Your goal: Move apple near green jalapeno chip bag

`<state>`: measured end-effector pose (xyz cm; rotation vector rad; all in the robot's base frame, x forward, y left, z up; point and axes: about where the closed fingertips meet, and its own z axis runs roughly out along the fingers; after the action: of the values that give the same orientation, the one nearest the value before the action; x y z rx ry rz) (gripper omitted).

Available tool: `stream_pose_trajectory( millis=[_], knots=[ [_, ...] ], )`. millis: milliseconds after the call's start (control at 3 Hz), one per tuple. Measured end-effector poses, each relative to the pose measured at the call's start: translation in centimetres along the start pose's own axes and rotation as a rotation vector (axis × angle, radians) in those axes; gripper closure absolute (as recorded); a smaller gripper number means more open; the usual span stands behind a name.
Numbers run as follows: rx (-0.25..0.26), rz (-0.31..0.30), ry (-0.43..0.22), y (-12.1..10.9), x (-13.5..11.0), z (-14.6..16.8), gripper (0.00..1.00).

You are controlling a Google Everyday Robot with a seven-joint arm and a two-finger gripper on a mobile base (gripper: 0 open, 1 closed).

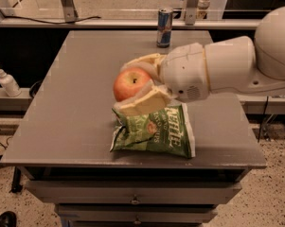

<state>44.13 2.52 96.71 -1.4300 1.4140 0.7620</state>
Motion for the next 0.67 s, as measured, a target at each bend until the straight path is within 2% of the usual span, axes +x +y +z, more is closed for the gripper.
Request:
stream_pose_trajectory(
  millis=[667],
  knots=[
    [0.143,0.014,0.059,-1.6,3.3,-9.8,1.00]
  ],
)
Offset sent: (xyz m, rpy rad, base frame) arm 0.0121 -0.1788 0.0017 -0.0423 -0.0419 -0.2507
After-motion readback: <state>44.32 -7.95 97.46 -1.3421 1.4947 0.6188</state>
